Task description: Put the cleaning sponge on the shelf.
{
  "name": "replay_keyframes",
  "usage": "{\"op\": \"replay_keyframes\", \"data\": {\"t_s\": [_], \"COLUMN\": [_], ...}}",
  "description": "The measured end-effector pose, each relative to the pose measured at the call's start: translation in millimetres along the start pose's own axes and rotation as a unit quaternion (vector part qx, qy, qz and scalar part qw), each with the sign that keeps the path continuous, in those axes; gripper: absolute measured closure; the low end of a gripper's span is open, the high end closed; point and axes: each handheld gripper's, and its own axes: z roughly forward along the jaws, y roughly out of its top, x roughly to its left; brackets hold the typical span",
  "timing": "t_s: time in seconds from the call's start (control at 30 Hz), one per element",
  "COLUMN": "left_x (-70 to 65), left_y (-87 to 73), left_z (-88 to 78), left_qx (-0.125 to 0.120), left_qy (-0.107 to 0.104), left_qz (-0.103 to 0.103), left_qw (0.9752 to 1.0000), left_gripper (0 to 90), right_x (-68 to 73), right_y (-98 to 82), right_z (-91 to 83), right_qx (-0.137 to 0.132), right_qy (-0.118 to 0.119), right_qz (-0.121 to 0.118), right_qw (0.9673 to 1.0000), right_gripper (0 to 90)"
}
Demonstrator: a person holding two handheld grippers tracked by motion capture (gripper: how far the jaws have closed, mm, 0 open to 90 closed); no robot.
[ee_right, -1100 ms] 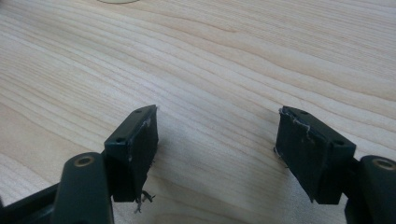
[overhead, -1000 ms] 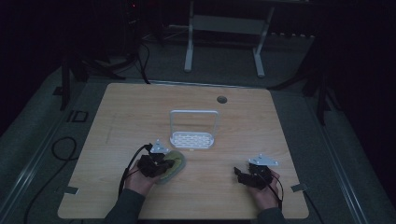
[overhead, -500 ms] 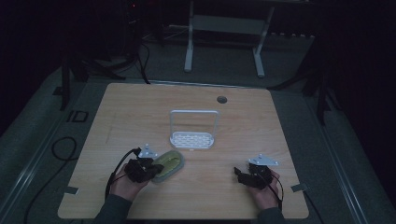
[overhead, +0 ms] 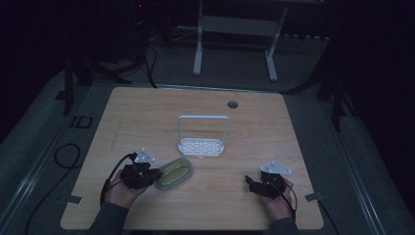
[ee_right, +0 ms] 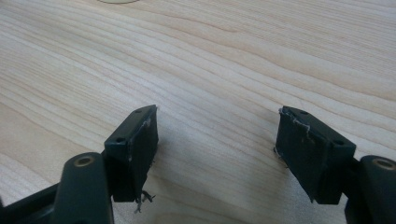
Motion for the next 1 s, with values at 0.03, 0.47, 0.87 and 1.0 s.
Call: {"op": "replay_keyframes", "data": {"t_s": [0.03, 0.47, 0.87, 1.0], "left_x": [0.4, -2.3, -4.9, -3.9], "left_y": [1.8, 30.4, 48.4, 53.3], "left_z": [-0.1, 7.1, 14.4, 16.7], "left_qx": [-0.001, 0.024, 0.051, 0.065], "left_qy": [-0.003, -0.011, -0.016, -0.017], "left_qz": [0.002, 0.038, 0.058, 0.067], "left_qw": [1.0, 0.9989, 0.9969, 0.9955], "left_gripper": [75.3, 62.2, 62.1, 62.2], "right_x": [0.0, 0.2, 0.4, 0.5], "right_y": [0.0, -0.2, -0.3, -0.3], "right_z": [0.0, -0.3, -0.4, -0.4], "right_qx": [0.0, 0.001, 0.0, 0.0], "right_qy": [0.0, 0.001, 0.001, 0.001], "right_qz": [0.0, 0.0, 0.0, 0.0], "right_qw": [1.0, 1.0, 1.0, 1.0], "right_gripper": [29.1, 29.1, 29.1, 29.1]}}
